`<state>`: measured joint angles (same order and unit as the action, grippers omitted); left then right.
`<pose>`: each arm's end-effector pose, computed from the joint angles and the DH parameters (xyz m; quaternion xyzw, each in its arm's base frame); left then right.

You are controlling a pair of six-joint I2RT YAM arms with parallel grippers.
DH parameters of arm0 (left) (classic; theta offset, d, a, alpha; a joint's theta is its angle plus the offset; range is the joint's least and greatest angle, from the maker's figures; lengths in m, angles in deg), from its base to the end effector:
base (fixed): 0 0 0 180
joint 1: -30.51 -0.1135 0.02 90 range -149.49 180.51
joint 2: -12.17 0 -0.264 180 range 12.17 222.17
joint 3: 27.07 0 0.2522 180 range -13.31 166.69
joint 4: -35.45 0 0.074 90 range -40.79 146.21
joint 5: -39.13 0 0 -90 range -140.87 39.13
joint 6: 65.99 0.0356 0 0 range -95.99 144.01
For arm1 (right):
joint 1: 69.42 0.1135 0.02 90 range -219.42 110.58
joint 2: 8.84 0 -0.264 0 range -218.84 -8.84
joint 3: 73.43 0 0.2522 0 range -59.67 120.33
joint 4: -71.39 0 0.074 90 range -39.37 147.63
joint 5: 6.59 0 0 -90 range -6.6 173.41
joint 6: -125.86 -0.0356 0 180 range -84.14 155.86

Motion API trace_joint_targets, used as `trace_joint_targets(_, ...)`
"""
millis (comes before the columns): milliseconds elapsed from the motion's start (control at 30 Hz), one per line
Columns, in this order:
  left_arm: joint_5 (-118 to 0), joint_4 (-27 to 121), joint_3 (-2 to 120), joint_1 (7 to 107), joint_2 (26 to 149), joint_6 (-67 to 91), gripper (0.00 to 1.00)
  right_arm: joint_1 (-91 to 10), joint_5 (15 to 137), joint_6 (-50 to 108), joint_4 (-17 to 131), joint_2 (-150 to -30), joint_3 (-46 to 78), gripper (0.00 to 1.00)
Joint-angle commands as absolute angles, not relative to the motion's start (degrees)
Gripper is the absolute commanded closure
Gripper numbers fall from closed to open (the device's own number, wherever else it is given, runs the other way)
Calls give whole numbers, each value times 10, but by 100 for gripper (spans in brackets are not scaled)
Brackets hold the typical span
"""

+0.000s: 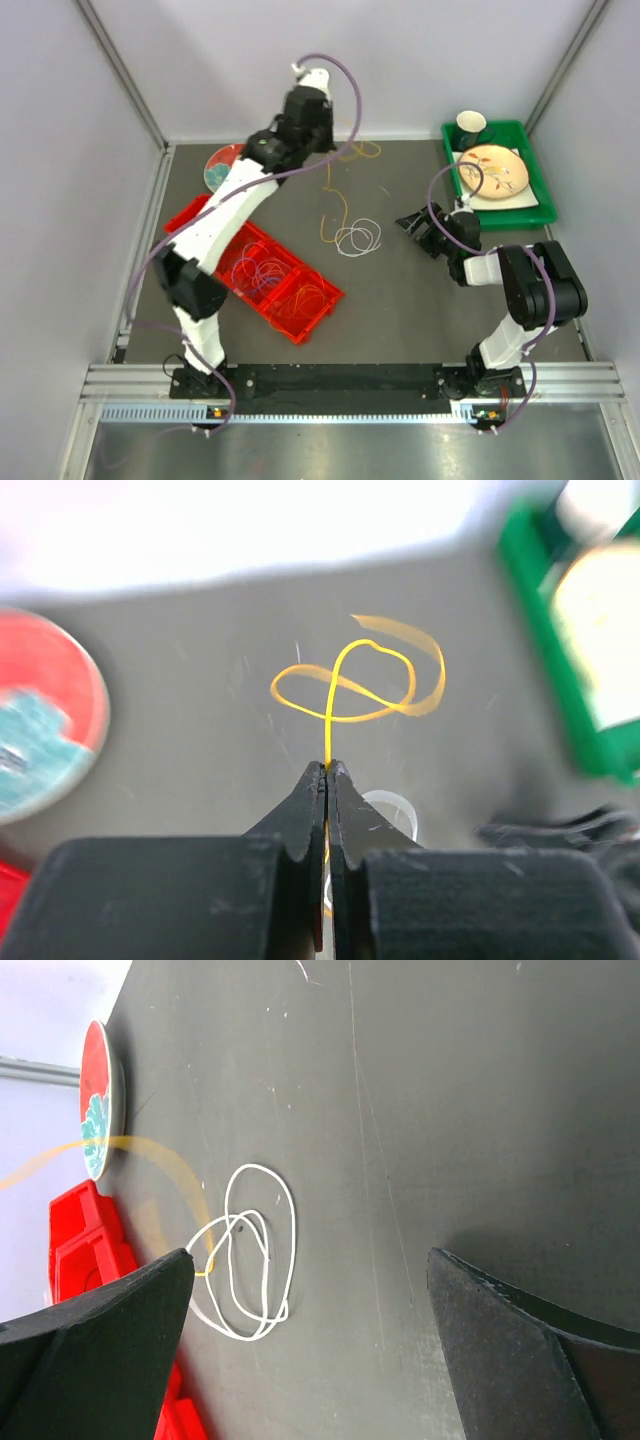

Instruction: Untangle the cables

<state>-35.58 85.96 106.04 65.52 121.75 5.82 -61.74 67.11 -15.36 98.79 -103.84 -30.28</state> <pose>0.3627 -0.2426 0.4138 0.0548 0.8461 -0.1305 0.5140 0.2933 0.0496 0.1334 0.2374 0.8014 0.3673 0.4080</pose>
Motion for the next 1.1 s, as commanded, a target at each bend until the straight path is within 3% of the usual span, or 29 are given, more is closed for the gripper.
trace_joint_targets(0, -324, 817, 1044, 638, 1112, 96, 100, -622, 665, -155, 1006, -1045, -294, 1)
trace_joint_targets(1067, -248, 800, 887, 553, 898, 165, 100, -622, 659, -155, 1012, -1044, -298, 1)
